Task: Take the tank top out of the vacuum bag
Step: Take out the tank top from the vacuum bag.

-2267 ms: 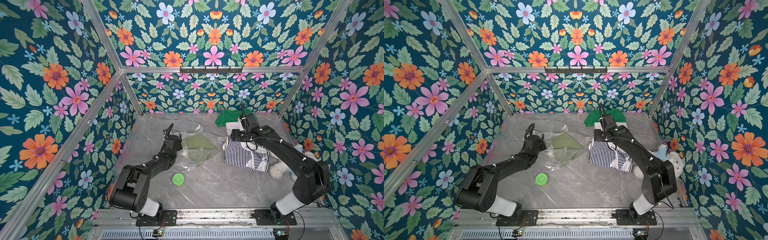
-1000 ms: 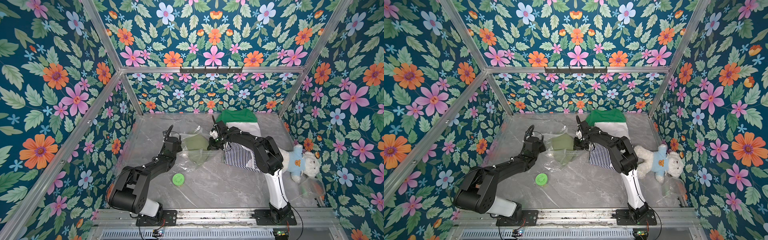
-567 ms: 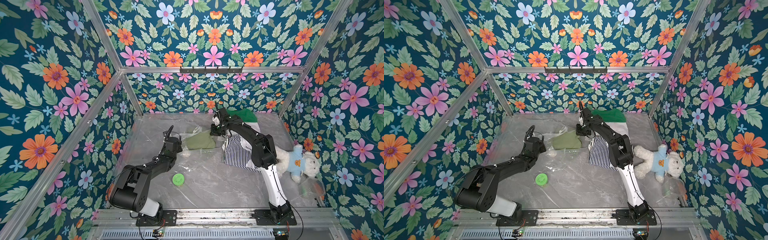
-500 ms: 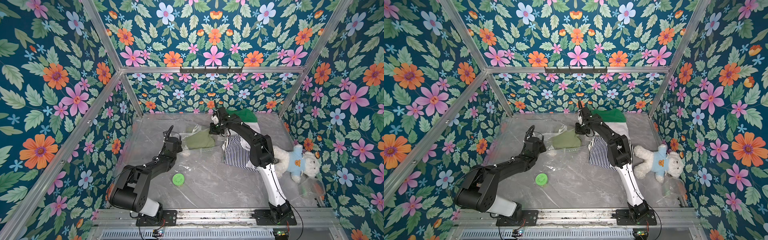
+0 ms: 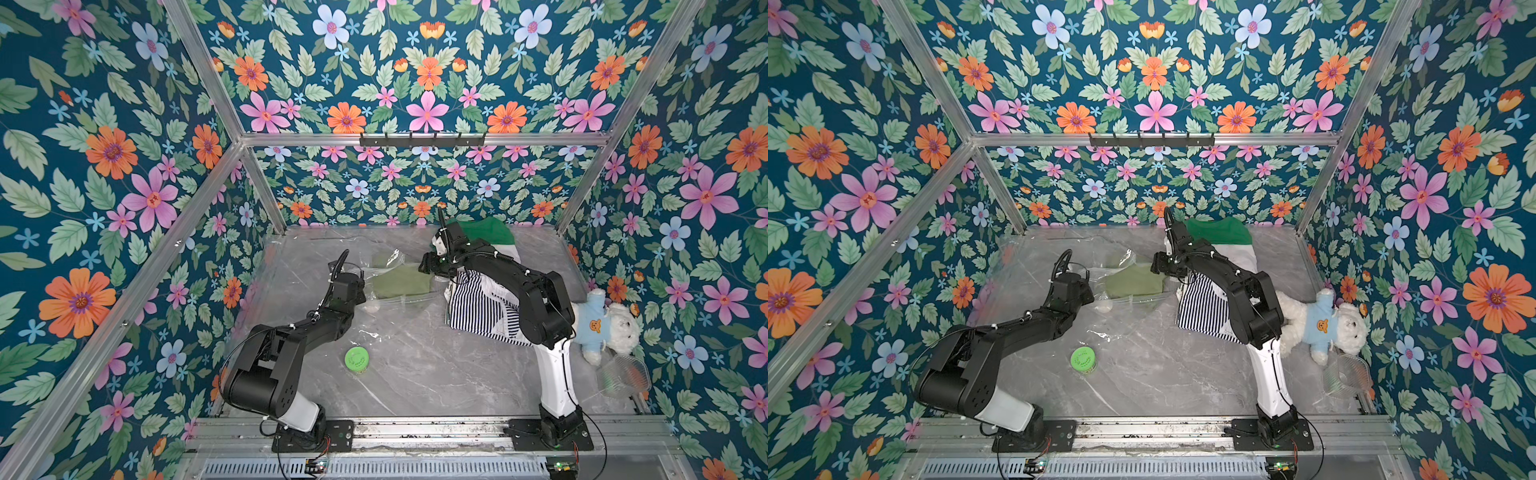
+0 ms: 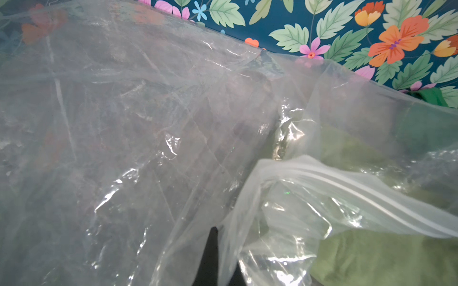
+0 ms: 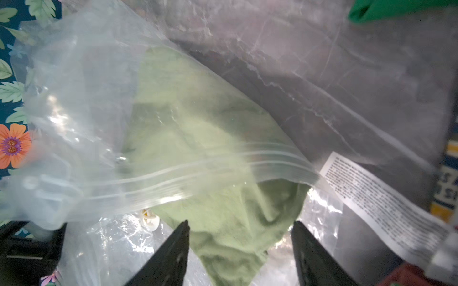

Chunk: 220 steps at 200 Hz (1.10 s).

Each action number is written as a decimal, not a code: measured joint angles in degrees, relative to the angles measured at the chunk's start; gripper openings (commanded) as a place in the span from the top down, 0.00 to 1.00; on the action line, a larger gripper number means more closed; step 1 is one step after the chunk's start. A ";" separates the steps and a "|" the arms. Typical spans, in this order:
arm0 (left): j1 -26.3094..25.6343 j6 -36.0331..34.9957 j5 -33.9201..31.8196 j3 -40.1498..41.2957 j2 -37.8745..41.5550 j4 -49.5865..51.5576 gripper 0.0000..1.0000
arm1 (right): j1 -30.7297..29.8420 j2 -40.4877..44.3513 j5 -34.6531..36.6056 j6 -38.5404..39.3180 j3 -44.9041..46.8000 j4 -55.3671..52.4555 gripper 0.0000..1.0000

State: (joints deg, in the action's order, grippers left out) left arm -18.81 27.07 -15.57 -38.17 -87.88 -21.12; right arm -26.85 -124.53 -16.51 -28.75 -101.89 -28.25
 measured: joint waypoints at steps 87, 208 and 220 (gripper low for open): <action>0.00 -0.02 0.20 0.07 0.92 0.11 1.00 | -0.46 -7.34 -5.84 -9.11 -0.85 4.57 0.34; 0.00 1.01 -2.23 0.85 1.25 0.09 1.00 | -2.23 -10.49 -8.90 -5.55 -11.45 0.17 1.00; 0.00 1.40 -3.39 0.92 1.42 0.13 1.00 | -2.34 -8.68 -8.48 -3.69 -11.87 -0.90 1.00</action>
State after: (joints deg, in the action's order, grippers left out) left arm -18.81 28.47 -18.96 -37.26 -86.46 -20.99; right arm -29.19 -133.21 -24.99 -32.45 -113.75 -29.15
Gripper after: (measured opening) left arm 0.048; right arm 0.071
